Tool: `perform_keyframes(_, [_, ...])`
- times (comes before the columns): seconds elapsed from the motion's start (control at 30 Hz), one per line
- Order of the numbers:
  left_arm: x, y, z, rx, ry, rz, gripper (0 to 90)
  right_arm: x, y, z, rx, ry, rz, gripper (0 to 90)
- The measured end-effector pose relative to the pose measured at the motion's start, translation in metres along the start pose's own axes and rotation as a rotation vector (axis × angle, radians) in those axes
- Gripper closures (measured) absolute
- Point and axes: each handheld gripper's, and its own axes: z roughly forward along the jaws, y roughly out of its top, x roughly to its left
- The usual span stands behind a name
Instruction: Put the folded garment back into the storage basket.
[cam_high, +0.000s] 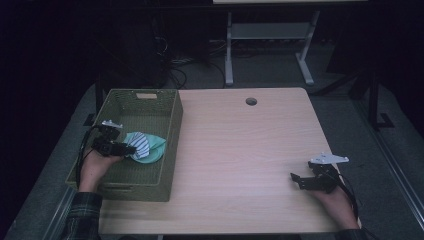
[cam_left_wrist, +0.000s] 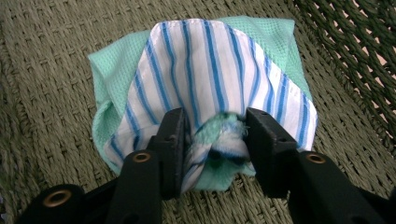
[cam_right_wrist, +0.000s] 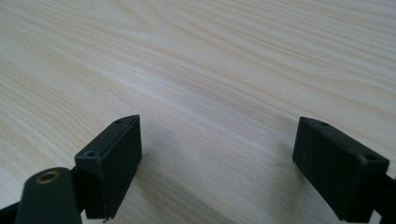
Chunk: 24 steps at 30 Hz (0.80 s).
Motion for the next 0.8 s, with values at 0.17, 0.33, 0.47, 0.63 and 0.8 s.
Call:
perform_keyframes(0.17, [0.001, 0.0, -0.001, -0.021, 0.016, -0.001, 46.7, 0.0, 0.0, 0.0, 0.0, 0.0, 0.001, 15.2])
perform_keyframes(0.33, [-0.002, 0.003, -0.003, -0.045, 0.019, 0.015, 31.6, 0.0, 0.0, 0.0, 0.0, 0.0, 0.0, 15.2])
perform_keyframes(0.47, [-0.007, 0.008, -0.009, -0.068, 0.017, 0.027, 21.8, 0.0, 0.0, 0.0, 0.0, 0.0, 0.0, 15.2])
perform_keyframes(0.63, [-0.02, 0.02, -0.021, -0.113, -0.019, 0.042, 15.9, 0.0, 0.0, 0.0, 0.0, -0.001, 0.001, 15.2])
perform_keyframes(0.8, [-0.037, 0.033, -0.032, -0.162, -0.063, 0.067, 15.2, 0.0, 0.0, 0.0, 0.0, -0.001, 0.001, 15.2])
